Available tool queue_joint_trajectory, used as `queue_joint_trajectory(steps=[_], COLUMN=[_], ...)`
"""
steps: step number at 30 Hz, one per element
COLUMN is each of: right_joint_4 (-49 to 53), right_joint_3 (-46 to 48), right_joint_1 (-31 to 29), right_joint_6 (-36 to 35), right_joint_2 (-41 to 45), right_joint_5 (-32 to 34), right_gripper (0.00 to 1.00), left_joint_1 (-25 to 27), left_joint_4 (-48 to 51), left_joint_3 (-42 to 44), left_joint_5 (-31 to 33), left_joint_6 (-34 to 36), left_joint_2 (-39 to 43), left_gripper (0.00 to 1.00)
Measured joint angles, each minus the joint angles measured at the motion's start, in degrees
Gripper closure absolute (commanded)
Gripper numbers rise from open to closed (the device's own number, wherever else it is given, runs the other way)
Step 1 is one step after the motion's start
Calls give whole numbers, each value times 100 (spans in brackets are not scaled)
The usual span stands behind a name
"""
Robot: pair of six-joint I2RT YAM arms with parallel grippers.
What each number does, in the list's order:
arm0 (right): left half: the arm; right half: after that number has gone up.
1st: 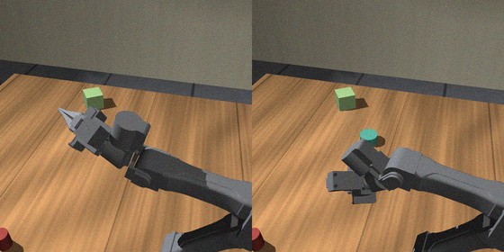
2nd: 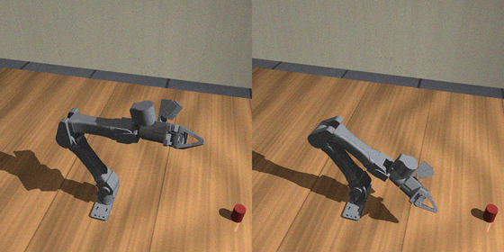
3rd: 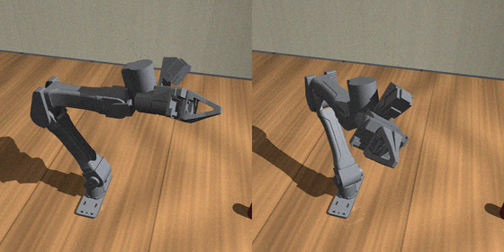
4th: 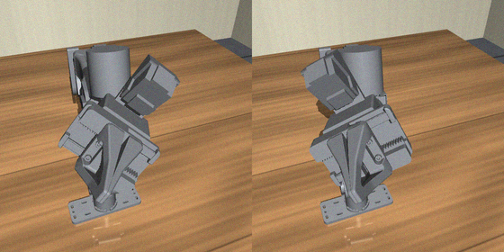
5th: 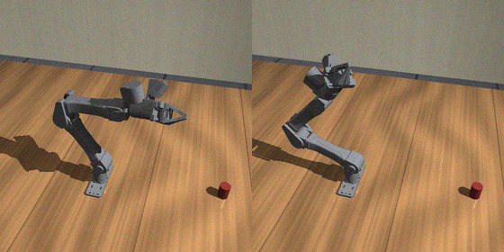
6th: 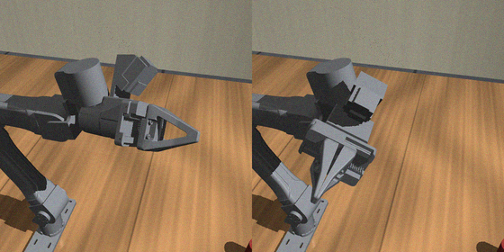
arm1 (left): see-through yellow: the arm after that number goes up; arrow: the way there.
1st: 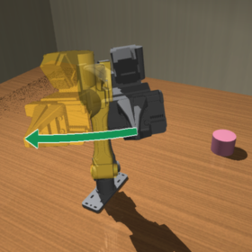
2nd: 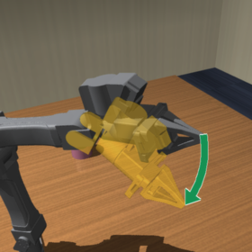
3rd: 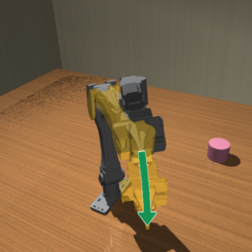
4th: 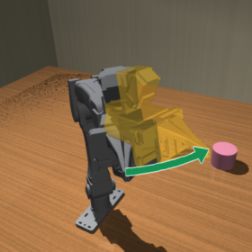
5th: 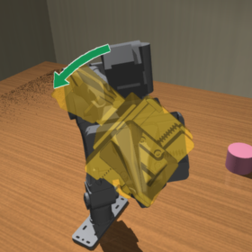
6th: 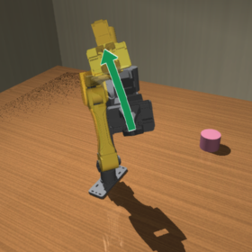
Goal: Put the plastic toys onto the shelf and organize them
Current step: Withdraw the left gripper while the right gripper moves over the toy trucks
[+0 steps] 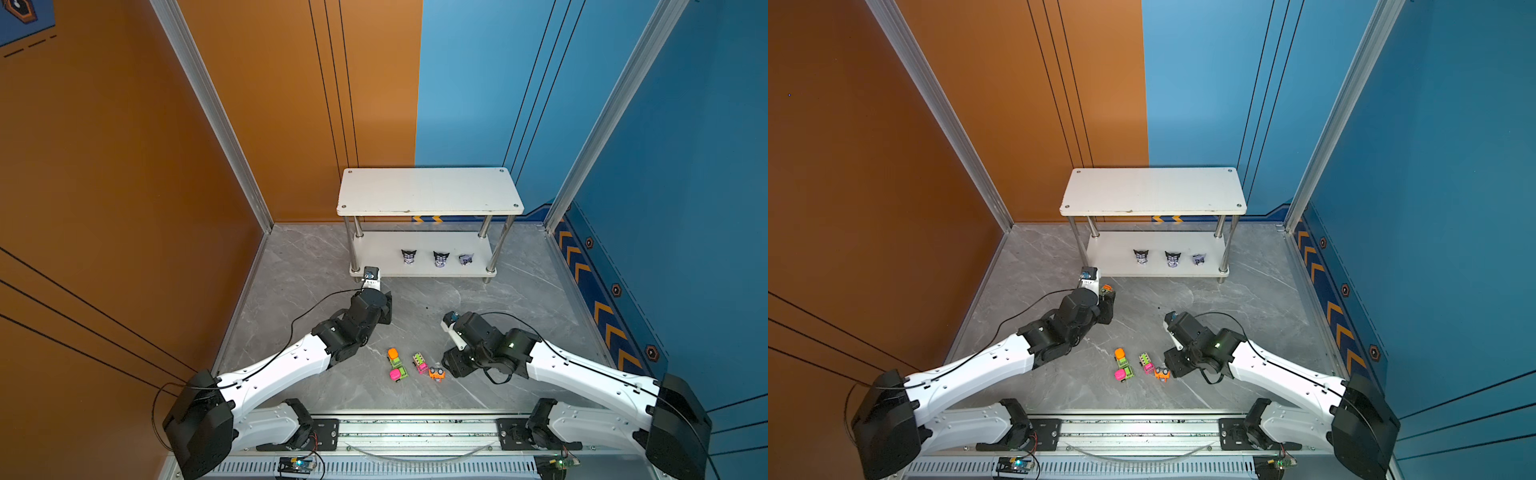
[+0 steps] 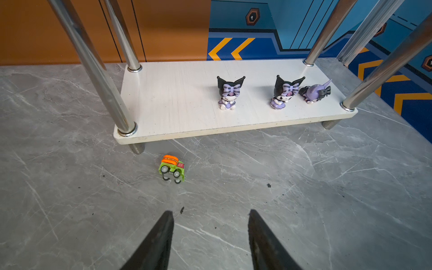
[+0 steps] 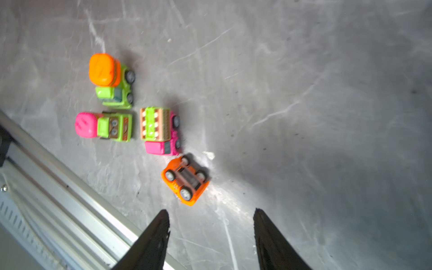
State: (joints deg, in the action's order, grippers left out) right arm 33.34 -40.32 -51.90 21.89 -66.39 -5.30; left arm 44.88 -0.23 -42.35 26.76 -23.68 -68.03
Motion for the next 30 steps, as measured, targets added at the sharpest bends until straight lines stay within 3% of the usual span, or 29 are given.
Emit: queue_joint_trajectory(steps=[2, 4, 10, 11, 14, 16, 21, 25, 30], right_joint_4=[22, 24, -15, -57, -175, -256, -297, -286, -284], right_joint_3=[0, -13, -184, -240, -544, -772, -1104, -1379, -1676], right_joint_1=[-175, -284, -452, -468, -470, -487, -734, -949, -975], right_joint_6=[-103, -111, -109, -109, -153, -212, -363, -444, -474], right_joint_2=[-118, -278, -592, -629, -868, -1097, -1672, -2245, -2686], right_joint_5=[2, 4, 195, 234, 262, 278, 354, 494, 756], right_gripper=[83, 100, 100, 97, 57, 42, 36, 48, 48], left_joint_1=[-26, -52, -140, -153, -201, -238, -350, -509, -662], left_joint_4=[-17, -35, -68, -101, -153, -173, -212, -278, -310], left_joint_3=[20, 24, 42, 61, 127, 179, 310, 461, 645], left_joint_5=[-17, -39, -107, -122, -175, -216, -284, -341, -420], left_joint_6=[-17, -31, -111, -131, -175, -195, -238, -297, -299], left_joint_2=[-28, -61, -109, -118, -164, -186, -181, -136, 48], left_gripper=[47, 47, 47, 47, 47, 47, 47, 47, 47])
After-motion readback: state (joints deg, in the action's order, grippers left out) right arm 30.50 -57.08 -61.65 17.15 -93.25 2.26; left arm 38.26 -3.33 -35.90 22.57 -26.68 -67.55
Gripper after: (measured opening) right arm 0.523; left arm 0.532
